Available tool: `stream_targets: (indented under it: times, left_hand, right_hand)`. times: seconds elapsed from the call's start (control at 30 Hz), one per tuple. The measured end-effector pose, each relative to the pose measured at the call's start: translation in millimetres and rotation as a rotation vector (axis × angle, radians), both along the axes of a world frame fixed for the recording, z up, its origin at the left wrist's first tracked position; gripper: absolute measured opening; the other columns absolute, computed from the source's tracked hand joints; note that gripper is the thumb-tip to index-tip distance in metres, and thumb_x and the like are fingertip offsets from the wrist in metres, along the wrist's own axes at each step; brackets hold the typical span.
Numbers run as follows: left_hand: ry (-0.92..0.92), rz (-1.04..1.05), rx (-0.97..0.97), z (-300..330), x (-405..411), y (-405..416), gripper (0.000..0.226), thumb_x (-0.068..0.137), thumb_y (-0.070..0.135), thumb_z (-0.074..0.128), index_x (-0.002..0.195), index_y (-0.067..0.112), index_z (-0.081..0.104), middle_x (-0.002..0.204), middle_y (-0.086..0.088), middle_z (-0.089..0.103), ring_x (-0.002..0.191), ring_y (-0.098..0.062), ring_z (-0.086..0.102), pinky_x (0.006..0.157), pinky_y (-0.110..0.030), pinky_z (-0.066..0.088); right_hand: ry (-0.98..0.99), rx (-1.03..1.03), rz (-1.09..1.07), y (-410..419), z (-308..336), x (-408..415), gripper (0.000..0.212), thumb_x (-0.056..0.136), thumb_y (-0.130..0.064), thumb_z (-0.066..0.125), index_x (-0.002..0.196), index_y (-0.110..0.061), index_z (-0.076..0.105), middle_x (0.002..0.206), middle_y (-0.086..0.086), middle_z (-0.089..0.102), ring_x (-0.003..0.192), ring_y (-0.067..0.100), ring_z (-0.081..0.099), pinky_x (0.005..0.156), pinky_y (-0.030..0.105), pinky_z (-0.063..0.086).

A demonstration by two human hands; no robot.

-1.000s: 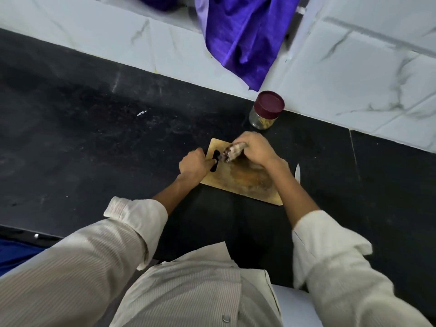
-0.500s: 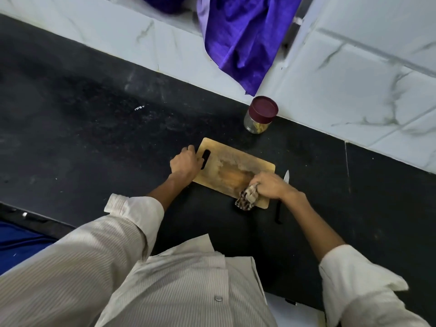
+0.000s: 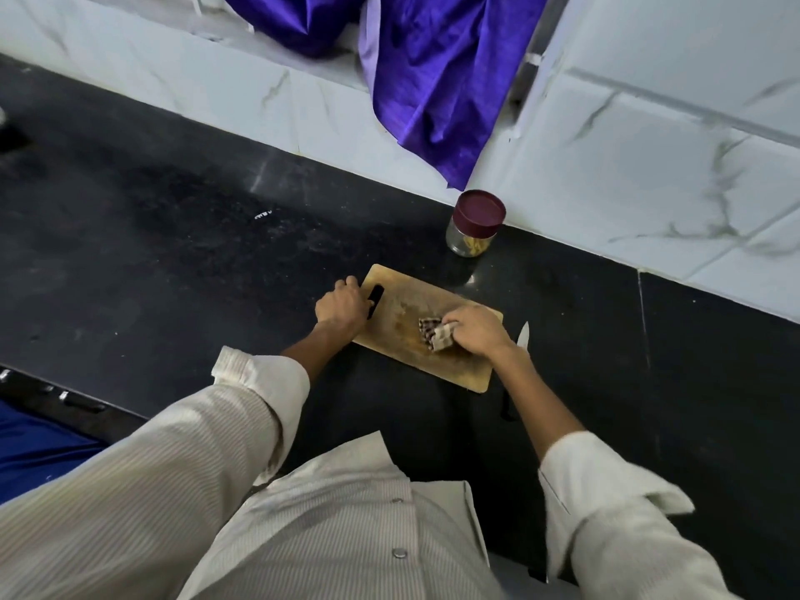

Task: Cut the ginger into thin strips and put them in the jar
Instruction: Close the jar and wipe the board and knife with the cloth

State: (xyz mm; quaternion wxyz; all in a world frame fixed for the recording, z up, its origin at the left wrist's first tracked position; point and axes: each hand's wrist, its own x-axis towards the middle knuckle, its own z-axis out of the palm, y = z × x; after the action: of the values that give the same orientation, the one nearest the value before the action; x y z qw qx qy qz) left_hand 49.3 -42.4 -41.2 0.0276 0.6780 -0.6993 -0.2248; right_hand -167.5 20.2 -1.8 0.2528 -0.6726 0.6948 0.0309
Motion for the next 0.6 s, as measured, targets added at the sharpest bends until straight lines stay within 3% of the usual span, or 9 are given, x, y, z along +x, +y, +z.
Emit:
stream_targets:
  times: [0.13, 0.27, 0.37, 0.47, 0.6]
  left_hand:
    - [-0.048, -0.002, -0.030, -5.9, -2.8, 3.9, 0.045, 0.096, 0.043, 0.050, 0.122, 0.006, 0.044, 0.121, -0.013, 0.052, 0.106, -0.033, 0.059, 0.076, -0.040, 0.043]
    - [-0.012, 0.026, -0.050, -4.9, -5.0, 6.3, 0.038, 0.097, 0.038, 0.047, 0.117, 0.006, 0.043, 0.117, -0.014, 0.054, 0.104, -0.032, 0.058, 0.076, -0.041, 0.043]
    - [0.289, 0.060, -0.077, 4.9, -3.4, 7.5, 0.026, 0.099, 0.030, 0.043, 0.112, 0.008, 0.037, 0.102, -0.012, 0.060, 0.085, -0.027, 0.058, 0.070, -0.040, 0.041]
    - [0.671, 0.040, -0.019, 19.7, 6.6, 5.8, 0.030, 0.098, 0.025, 0.050, 0.124, 0.013, 0.040, 0.105, -0.002, 0.060, 0.085, -0.013, 0.059, 0.069, -0.027, 0.046]
    - [0.837, 0.007, -0.106, 27.0, 13.2, 4.0, 0.032, 0.096, 0.025, 0.056, 0.126, 0.017, 0.047, 0.104, 0.004, 0.063, 0.087, -0.007, 0.064, 0.063, -0.026, 0.052]
  right_hand:
    - [-0.020, 0.073, 0.003, 38.9, -4.6, -2.6, 0.036, 0.082, 0.001, 0.047, 0.099, -0.009, 0.076, 0.107, 0.009, 0.071, 0.102, 0.027, 0.061, 0.085, 0.041, 0.049]
    - [-0.192, 0.112, -0.174, 41.2, 2.3, -12.5, 0.034, 0.076, 0.008, 0.042, 0.089, 0.002, 0.073, 0.090, 0.015, 0.070, 0.091, 0.031, 0.062, 0.074, 0.039, 0.048]
    - [-0.315, -0.059, -0.313, 26.4, 26.2, -18.6, 0.041, 0.080, 0.010, 0.043, 0.099, -0.005, 0.076, 0.097, 0.007, 0.071, 0.096, 0.021, 0.061, 0.083, 0.033, 0.046]
    - [-0.271, -0.270, -0.258, 0.4, 44.6, -13.6, 0.049, 0.086, 0.011, 0.043, 0.118, -0.011, 0.072, 0.108, 0.009, 0.064, 0.103, 0.022, 0.056, 0.084, 0.028, 0.039]
    - [-0.231, -0.381, -0.138, -36.3, 51.8, 0.3, 0.050, 0.089, 0.012, 0.042, 0.123, -0.011, 0.070, 0.124, 0.013, 0.058, 0.115, 0.026, 0.053, 0.096, 0.026, 0.036]
